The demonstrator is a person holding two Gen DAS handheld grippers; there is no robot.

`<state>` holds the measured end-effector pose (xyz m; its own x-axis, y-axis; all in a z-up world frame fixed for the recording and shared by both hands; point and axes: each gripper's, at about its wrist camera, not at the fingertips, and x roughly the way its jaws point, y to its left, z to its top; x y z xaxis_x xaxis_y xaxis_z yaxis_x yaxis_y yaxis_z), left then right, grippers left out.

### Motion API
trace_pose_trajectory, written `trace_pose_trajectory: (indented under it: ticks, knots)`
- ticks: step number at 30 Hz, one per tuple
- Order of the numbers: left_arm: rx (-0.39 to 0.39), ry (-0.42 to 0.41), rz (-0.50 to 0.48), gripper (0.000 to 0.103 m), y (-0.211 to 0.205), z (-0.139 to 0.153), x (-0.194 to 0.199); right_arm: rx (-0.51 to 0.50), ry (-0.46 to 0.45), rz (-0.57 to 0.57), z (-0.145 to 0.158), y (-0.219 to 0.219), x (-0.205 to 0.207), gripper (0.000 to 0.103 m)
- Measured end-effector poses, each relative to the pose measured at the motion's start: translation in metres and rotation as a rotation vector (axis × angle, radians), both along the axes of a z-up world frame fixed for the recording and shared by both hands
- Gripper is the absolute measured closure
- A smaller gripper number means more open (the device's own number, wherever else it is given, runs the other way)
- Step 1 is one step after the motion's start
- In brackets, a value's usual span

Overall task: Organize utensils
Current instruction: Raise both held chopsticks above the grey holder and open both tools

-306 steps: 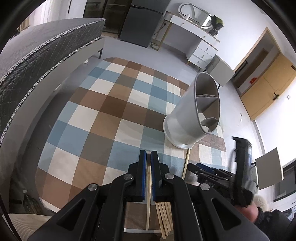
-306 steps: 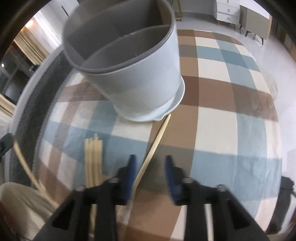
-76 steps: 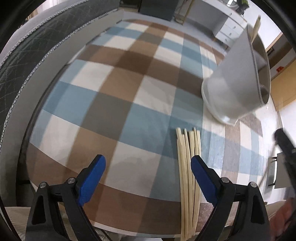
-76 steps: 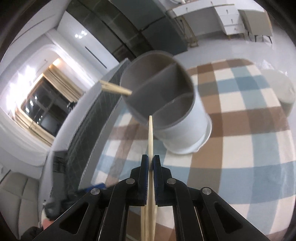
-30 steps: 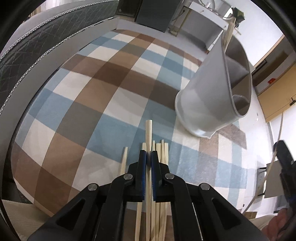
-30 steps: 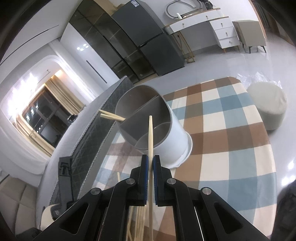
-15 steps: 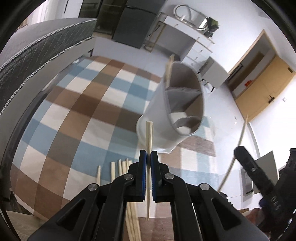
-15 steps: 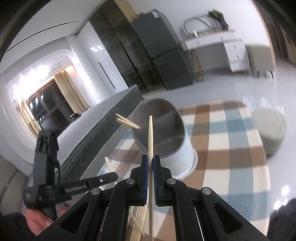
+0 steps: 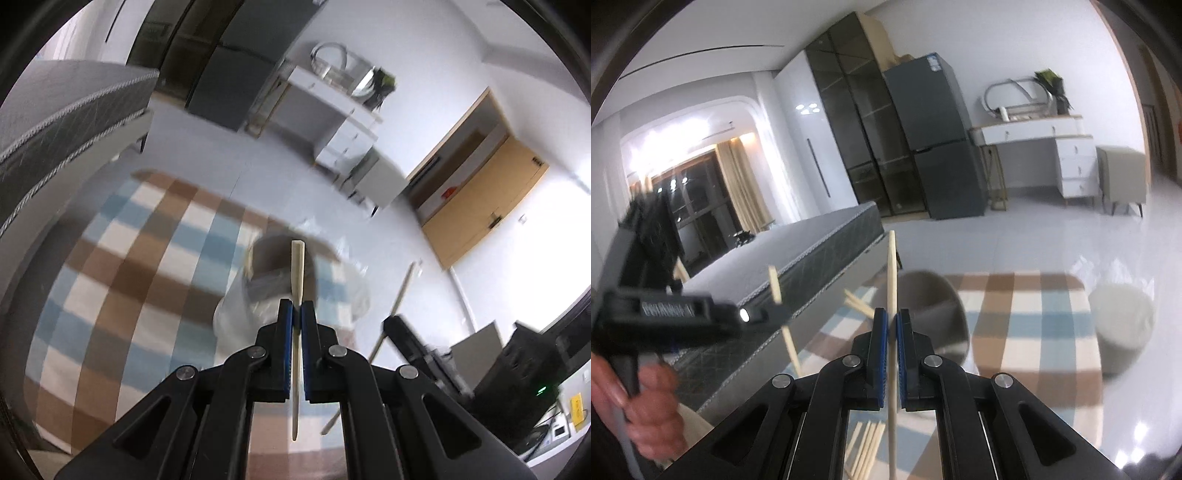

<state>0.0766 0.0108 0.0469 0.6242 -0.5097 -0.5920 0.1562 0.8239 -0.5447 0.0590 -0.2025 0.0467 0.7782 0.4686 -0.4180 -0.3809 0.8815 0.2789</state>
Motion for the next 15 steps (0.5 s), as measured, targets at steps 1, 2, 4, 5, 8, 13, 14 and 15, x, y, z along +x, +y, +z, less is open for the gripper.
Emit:
trace_pose_trajectory:
  ticks: [1, 2, 4, 5, 8, 13, 14, 15]
  knots:
    - [-0.015, -0.023, 0.01, 0.103, 0.002, 0.009, 0.003, -0.012, -0.011, 0.005, 0.004, 0.002, 0.003, 0.099]
    - [-0.022, -0.045, 0.022, 0.103, 0.004, 0.015, 0.005, -0.026, -0.029, 0.013, 0.011, 0.004, 0.008, 0.099]
    - [-0.034, -0.094, 0.05, 0.103, 0.008, 0.028, 0.011, -0.04, -0.061, 0.027, 0.023, 0.008, 0.017, 0.099]
    - [-0.049, -0.129, 0.066, 0.103, 0.01, 0.034, 0.013, -0.049, -0.078, 0.032, 0.029, 0.011, 0.022, 0.099]
    - [-0.048, -0.241, 0.126, 0.103, 0.014, 0.048, 0.019, -0.056, -0.117, 0.041, 0.042, 0.017, 0.04, 0.099]
    - [-0.034, -0.34, 0.182, 0.103, 0.017, 0.054, 0.039, -0.075, -0.226, 0.057, 0.055, 0.029, 0.069, 0.099]
    - [-0.03, -0.351, 0.188, 0.103, 0.018, 0.052, 0.044, -0.078, -0.249, 0.063, 0.056, 0.032, 0.074, 0.099]
    - [-0.03, -0.356, 0.191, 0.103, 0.018, 0.049, 0.048, -0.08, -0.267, 0.072, 0.055, 0.035, 0.076, 0.099]
